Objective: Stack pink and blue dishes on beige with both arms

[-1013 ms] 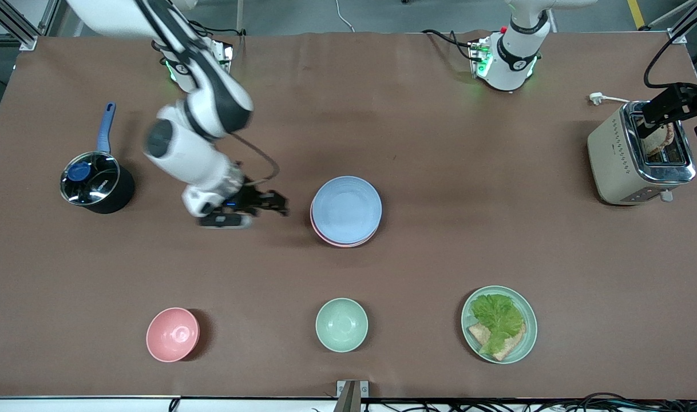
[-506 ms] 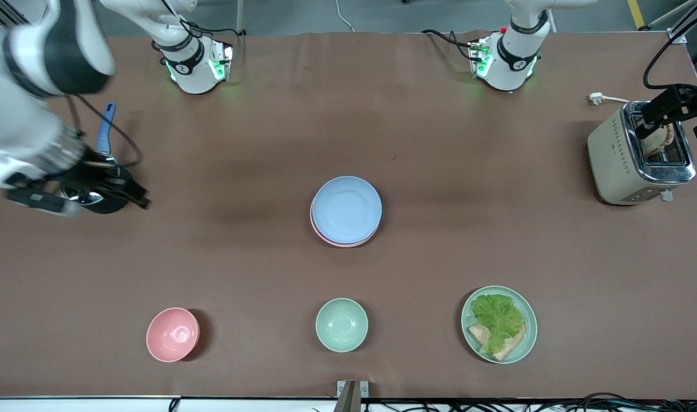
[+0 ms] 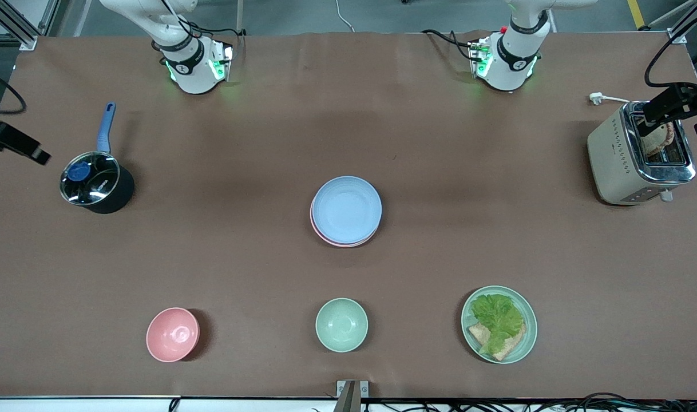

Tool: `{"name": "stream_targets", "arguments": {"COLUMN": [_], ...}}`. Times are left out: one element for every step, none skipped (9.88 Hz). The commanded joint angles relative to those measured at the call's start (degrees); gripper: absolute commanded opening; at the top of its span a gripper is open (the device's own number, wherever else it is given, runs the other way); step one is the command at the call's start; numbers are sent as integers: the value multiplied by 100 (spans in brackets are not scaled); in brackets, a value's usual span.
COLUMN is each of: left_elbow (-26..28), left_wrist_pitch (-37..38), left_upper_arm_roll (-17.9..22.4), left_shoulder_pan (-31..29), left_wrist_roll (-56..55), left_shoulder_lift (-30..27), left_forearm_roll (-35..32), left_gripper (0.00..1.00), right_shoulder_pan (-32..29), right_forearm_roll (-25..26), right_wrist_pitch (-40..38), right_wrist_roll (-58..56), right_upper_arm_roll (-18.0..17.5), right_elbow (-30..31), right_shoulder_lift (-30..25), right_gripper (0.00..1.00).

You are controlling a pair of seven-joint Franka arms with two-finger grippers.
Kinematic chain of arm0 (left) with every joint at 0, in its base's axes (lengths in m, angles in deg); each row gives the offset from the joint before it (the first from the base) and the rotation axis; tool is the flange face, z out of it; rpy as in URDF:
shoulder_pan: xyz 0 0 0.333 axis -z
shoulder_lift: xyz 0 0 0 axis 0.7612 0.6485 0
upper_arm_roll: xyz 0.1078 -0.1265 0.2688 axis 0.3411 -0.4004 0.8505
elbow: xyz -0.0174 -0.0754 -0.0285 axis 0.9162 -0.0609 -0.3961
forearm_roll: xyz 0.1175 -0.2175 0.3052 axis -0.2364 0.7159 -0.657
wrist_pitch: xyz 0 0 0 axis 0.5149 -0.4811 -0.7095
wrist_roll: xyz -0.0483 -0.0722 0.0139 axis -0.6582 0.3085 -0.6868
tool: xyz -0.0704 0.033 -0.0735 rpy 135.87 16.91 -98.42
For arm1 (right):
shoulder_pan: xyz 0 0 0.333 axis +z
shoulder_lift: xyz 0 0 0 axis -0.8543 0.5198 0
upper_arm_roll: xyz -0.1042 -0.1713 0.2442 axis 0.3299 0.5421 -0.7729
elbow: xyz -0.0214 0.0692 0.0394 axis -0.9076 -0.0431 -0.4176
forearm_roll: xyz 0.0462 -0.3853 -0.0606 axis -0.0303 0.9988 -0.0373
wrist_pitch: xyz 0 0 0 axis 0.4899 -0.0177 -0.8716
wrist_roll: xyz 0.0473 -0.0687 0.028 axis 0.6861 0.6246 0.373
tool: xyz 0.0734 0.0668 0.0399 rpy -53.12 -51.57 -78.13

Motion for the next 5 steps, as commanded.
{"name": "stream_targets", "arguments": {"left_elbow": [131,131,131,131,131], "left_wrist_pitch": [114,114,114,114,114], "left_upper_arm_roll": [50,41,41,41,33], "left_shoulder_pan": [60,60,60,60,60], "left_wrist_roll": [24,-11,-2,7,7], "left_shoulder_lift": [-3,5,-3,5,5], "left_forearm_roll": [-27,-27,-27,-27,-27], "left_gripper": [100,100,100,100,100], "right_shoulder_pan": [68,86,95,51,42], "right_forearm_roll": [121,225,452,463,463], "right_wrist_pitch": [-211,-133,-115,-123,-132], "right_wrist_roll": [-874,-875,-875,-867,-867], "right_upper_arm_roll": [296,254,140,35,34], "right_elbow": [-110,-110,-101,-92,-92], "right_shoulder_lift": [45,45,45,45,45], "right_gripper": [100,100,100,100,100]}}
